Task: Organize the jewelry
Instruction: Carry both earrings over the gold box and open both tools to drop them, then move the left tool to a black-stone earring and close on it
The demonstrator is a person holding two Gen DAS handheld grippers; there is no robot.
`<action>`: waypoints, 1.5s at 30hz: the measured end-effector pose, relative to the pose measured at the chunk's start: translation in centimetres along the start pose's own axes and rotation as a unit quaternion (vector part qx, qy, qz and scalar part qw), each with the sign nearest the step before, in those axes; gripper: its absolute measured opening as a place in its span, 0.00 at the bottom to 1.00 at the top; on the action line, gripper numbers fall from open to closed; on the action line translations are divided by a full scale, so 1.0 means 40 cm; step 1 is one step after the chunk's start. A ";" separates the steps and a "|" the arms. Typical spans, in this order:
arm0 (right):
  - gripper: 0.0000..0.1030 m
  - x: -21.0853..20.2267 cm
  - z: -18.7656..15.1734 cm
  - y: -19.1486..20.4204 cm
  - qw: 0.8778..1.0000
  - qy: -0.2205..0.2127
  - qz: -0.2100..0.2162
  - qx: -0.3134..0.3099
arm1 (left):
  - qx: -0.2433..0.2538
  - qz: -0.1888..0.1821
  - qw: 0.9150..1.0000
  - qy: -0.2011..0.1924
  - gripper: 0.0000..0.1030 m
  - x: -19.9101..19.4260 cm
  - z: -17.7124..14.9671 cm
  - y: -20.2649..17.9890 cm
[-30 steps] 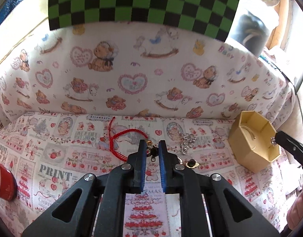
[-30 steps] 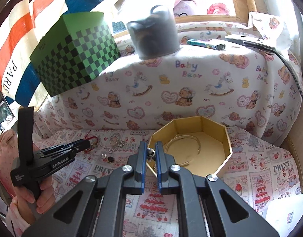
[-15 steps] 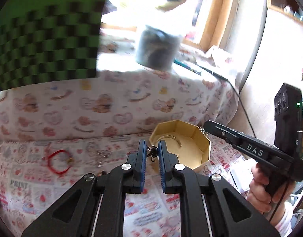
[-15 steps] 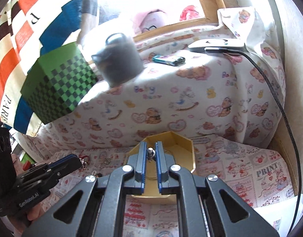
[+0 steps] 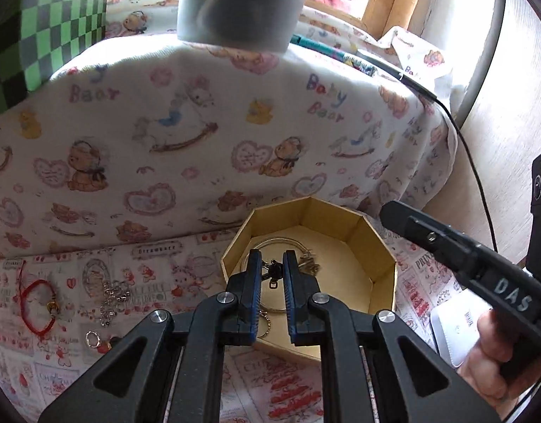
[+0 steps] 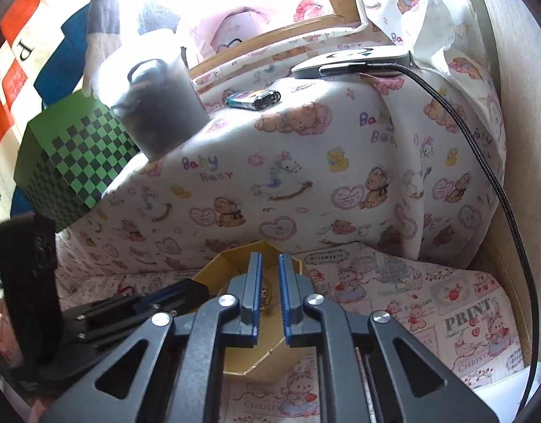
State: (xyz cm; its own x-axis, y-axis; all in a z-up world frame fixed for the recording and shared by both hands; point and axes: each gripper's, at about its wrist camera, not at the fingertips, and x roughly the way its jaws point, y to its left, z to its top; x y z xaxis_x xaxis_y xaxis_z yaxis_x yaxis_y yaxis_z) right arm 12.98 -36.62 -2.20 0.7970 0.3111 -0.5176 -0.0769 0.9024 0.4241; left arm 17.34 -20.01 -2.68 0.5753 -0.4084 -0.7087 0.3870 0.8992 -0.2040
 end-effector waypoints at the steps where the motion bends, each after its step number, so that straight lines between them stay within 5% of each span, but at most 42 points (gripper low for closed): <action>1: 0.09 -0.001 0.001 -0.005 1.000 0.001 0.005 0.005 | -0.001 0.000 1.000 0.000 0.11 0.007 0.002 -0.003; 10: 0.09 -0.012 -0.003 0.022 1.000 -0.008 -0.011 -0.018 | -0.014 -0.020 0.999 -0.027 0.14 -0.064 -0.018 0.028; 15: 0.13 -0.025 -0.003 0.030 1.000 -0.014 -0.003 -0.012 | 0.010 0.025 0.998 -0.063 0.28 -0.170 -0.032 0.044; 17: 0.27 -0.034 -0.004 0.040 1.000 -0.020 -0.004 -0.014 | 0.016 0.037 0.996 -0.077 0.39 -0.218 -0.045 0.060; 22: 0.36 -0.060 -0.011 0.082 0.999 -0.035 -0.003 -0.031 | -0.013 0.057 0.992 -0.110 0.46 -0.324 -0.079 0.131; 26: 0.42 -0.068 -0.025 0.124 0.998 -0.035 0.011 -0.049 | -0.020 0.110 0.985 -0.128 0.56 -0.382 -0.102 0.181; 39: 0.57 -0.009 -0.117 0.237 0.992 -0.013 -0.006 -0.123 | -0.111 0.139 0.982 -0.067 0.61 -0.337 -0.174 0.350; 43: 0.62 -0.010 -0.123 0.242 0.992 -0.011 -0.003 -0.127 | -0.127 0.139 0.981 -0.054 0.80 -0.303 -0.184 0.369; 45: 0.62 -0.013 -0.124 0.246 0.992 -0.014 -0.003 -0.128 | -0.128 0.134 0.982 -0.045 0.81 -0.289 -0.188 0.370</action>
State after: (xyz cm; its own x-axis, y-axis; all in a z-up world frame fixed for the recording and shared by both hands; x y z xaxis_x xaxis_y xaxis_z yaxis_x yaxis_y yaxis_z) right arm 8.82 -26.44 -1.45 0.8135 0.3010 -0.4976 -0.2197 0.9513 0.2163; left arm 11.02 -0.78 -2.57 0.6970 -0.1540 -0.7003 0.0263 0.9815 -0.1896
